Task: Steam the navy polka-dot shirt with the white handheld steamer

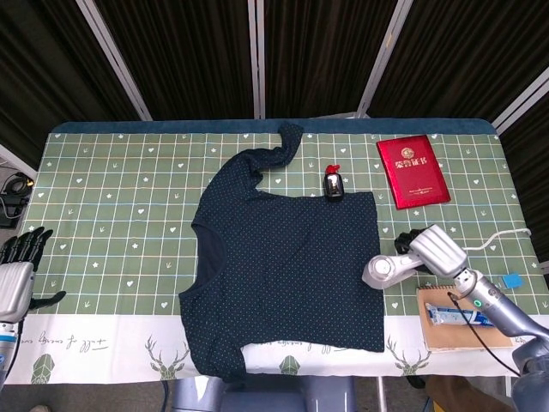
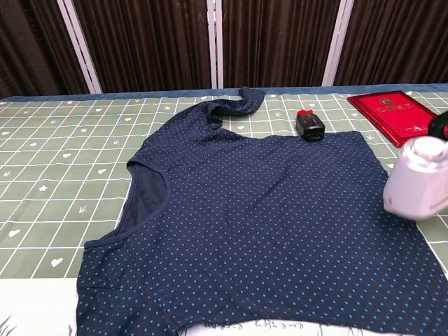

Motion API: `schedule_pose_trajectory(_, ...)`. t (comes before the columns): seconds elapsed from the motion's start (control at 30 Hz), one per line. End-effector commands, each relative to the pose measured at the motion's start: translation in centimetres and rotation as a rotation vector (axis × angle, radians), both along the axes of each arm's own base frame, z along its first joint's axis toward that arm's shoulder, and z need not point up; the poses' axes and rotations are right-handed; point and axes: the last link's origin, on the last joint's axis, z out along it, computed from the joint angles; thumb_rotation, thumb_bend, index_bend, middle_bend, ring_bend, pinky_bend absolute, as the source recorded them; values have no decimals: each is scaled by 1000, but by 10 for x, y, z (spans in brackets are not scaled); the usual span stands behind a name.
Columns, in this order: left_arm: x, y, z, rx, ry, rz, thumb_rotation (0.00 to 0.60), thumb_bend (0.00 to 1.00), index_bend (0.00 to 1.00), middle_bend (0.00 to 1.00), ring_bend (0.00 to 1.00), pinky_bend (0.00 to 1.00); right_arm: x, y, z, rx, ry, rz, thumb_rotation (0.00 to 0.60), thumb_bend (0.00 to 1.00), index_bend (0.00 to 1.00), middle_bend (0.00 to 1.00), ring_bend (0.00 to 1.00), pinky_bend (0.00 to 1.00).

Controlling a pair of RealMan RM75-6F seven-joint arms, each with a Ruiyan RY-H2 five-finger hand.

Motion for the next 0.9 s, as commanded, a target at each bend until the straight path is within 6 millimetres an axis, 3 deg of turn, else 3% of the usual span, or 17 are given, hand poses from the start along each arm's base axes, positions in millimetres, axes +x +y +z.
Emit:
schedule_pose_trajectory(0.03,0,0,-1,-6,-1,-2,600,0,0,0,0,0,0,-8,17,-58,-21,-20,600,784,831,650,669,952)
schedule_pose_trajectory(0.17,2,-1,1,-6,-11,-9,600,0,0,0,0,0,-10,-24,46,-183,-43,-128,600,784,821,650,669,952)
schedule_pose_trajectory(0.33,3,-3,4,-1,-18,-18,600,0,0,0,0,0,-21,-34,50,-230,-58,-257,600,783,801,651,669,949)
schedule_pose_trajectory(0.5,3,-4,5,4,-22,-18,600,0,0,0,0,0,-33,-40,47,-246,-34,-354,600,769,785,639,662,941)
schedule_pose_trajectory(0.67,2,-4,7,10,-22,-12,600,0,0,0,0,0,-41,-43,29,-195,7,-435,600,726,738,622,641,917)
schedule_pose_trajectory(0.9,2,-5,7,10,-22,-12,600,0,0,0,0,0,-41,-44,16,-179,50,-462,600,581,666,578,582,817)
